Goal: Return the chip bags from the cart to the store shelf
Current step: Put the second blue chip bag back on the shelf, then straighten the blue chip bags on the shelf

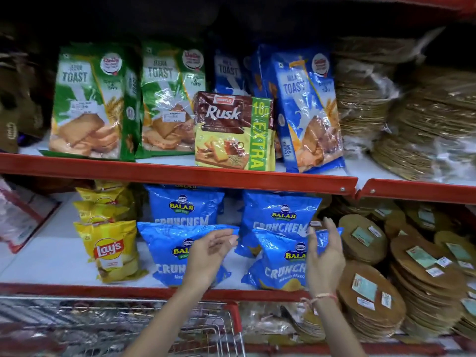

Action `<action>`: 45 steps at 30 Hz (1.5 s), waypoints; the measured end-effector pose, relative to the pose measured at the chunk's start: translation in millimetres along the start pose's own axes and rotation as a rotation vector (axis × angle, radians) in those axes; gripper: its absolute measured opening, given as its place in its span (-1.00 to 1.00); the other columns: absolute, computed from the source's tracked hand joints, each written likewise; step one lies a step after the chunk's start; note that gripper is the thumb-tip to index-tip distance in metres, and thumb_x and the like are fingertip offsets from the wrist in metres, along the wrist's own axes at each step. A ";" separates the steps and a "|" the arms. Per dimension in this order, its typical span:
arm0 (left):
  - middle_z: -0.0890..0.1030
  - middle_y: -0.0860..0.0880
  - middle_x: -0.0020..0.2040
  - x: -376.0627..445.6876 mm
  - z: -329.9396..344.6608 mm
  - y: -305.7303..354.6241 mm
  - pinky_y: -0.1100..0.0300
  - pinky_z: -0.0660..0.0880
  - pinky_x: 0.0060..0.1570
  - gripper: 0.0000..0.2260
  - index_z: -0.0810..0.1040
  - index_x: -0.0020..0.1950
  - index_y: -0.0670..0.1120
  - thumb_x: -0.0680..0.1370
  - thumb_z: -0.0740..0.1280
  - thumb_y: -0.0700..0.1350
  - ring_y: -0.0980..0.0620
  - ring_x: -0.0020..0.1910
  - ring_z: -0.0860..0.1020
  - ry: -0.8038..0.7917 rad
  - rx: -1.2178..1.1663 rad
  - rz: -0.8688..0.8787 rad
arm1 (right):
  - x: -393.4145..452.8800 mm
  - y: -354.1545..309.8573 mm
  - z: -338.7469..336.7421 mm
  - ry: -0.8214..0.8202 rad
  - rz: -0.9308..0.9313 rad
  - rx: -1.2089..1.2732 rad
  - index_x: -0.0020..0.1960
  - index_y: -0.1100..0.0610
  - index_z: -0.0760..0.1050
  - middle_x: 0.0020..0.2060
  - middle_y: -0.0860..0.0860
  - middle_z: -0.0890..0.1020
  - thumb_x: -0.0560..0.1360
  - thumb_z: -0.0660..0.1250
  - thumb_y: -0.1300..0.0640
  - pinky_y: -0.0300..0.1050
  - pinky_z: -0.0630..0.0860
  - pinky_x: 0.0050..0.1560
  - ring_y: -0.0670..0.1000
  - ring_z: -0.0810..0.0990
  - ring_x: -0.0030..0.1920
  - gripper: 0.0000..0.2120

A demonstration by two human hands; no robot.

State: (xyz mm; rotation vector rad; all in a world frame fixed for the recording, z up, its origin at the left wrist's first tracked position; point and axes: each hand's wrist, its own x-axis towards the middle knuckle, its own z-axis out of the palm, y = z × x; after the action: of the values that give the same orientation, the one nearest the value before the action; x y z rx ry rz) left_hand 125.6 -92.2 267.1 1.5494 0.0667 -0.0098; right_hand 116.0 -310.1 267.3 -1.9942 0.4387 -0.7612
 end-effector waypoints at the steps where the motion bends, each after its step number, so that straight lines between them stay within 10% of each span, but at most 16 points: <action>1: 0.70 -0.15 -0.05 -5.4 -19.6 1.9 0.14 0.55 0.06 -0.85 0.60 0.01 -0.14 0.45 0.39 -0.24 -0.03 -0.01 0.66 0.039 0.019 0.041 | -12.7 -13.2 11.8 -0.058 -0.063 0.011 0.37 0.05 0.32 0.40 0.01 0.40 0.55 0.22 0.01 0.04 0.34 0.39 0.01 0.34 0.40 -0.59; 6: 0.71 -0.03 -0.09 -20.8 -129.1 10.2 0.42 0.54 -0.09 -0.88 0.61 -0.01 -0.04 0.49 0.35 -0.19 0.21 -0.07 0.64 0.295 0.166 0.226 | -76.1 -67.0 93.4 -0.340 -0.428 -0.032 0.42 0.00 0.27 0.44 -0.15 0.23 0.58 0.08 -0.08 -0.09 0.08 0.50 -0.28 0.08 0.46 -0.56; 9: 0.69 -0.07 -0.04 -6.3 -199.6 10.0 0.45 0.49 -0.12 -0.87 0.60 0.03 -0.11 0.50 0.34 -0.21 0.36 -0.12 0.59 0.467 0.362 0.314 | -100.3 -108.6 152.3 -0.453 -0.666 -0.252 0.31 0.10 0.42 0.29 -0.05 0.53 0.59 -0.04 -0.12 -0.05 -0.14 0.48 -0.13 0.34 0.39 -0.53; 13: 0.64 -0.18 0.12 33.0 -279.0 1.9 -0.05 0.54 -0.09 -0.72 0.54 0.18 -0.07 0.47 0.38 -0.20 -0.22 0.02 0.60 0.392 0.909 0.289 | -122.9 -163.8 225.4 -0.529 -0.894 -0.615 0.11 0.15 0.54 0.02 0.02 0.70 0.50 0.20 0.04 0.21 -0.16 0.49 0.04 0.54 0.25 -0.72; 16: 0.63 -0.21 0.12 65.4 -307.0 -8.2 -0.13 0.43 0.18 -0.73 0.56 0.15 -0.11 0.45 0.39 -0.19 -0.24 0.12 0.56 0.151 1.124 0.244 | -135.3 -200.6 257.8 -0.736 -0.850 -0.806 0.15 0.28 0.48 0.09 0.25 0.63 0.53 0.09 0.29 0.14 -0.47 0.41 0.19 0.34 0.40 -0.72; 22: 0.67 -0.08 0.04 86.7 -338.6 -17.4 0.01 0.50 0.10 -0.85 0.59 0.03 -0.01 0.50 0.31 -0.16 -0.15 0.18 0.53 0.022 1.225 0.232 | -160.1 -227.1 273.0 -0.563 -0.876 -0.989 -0.19 0.17 0.61 -0.36 0.13 0.69 0.41 0.10 0.34 0.14 -0.22 0.44 0.09 0.68 -0.30 -0.70; 31: 0.67 -0.17 0.01 82.1 -373.5 -14.6 -0.04 0.53 -0.01 -0.88 0.59 0.02 -0.06 0.52 0.30 -0.16 -0.21 0.21 0.51 0.031 1.219 0.200 | -177.7 -221.5 301.4 -0.624 -0.827 -0.909 -0.39 0.15 0.54 -0.52 0.08 0.62 0.33 0.42 0.27 -0.01 0.05 0.48 0.04 0.61 -0.45 -0.85; 33: 0.61 -0.18 0.13 76.4 -364.6 -6.7 -0.05 0.48 0.06 -0.77 0.53 0.17 -0.07 0.52 0.30 -0.08 -0.21 0.26 0.47 0.033 1.245 0.167 | -165.6 -213.1 297.7 -0.699 -0.792 -0.802 -0.11 0.19 0.59 -0.18 0.19 0.70 0.39 0.43 0.08 -0.05 0.09 0.50 0.05 0.68 -0.10 -0.81; 36: 0.40 -0.09 0.41 64.1 -340.5 5.7 -0.10 0.33 0.30 -0.54 0.32 0.38 -0.02 0.51 0.26 0.06 -0.21 0.46 0.20 0.029 1.228 0.200 | -144.5 -199.9 269.3 -0.859 -0.683 -0.725 0.45 0.20 0.15 0.46 0.15 0.29 0.52 0.20 -0.09 -0.03 -0.14 0.53 0.01 0.17 0.49 -0.38; 45: 0.27 0.07 0.45 64.2 -230.1 11.1 0.13 -0.15 0.49 -0.21 0.27 0.41 -0.02 0.34 -0.03 0.44 0.16 0.47 0.10 -0.243 0.973 0.444 | -51.8 -131.5 139.7 -0.790 -0.511 -0.761 0.50 0.10 0.00 0.52 0.01 0.12 0.47 0.21 -0.20 -0.03 -0.18 0.55 -0.06 -0.03 0.52 -0.24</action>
State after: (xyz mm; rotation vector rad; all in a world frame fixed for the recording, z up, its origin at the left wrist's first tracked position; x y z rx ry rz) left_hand 181.7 140.2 270.4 2.4883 -0.5502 0.1395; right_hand 171.2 -124.0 310.0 -2.9591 -0.3263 -0.0019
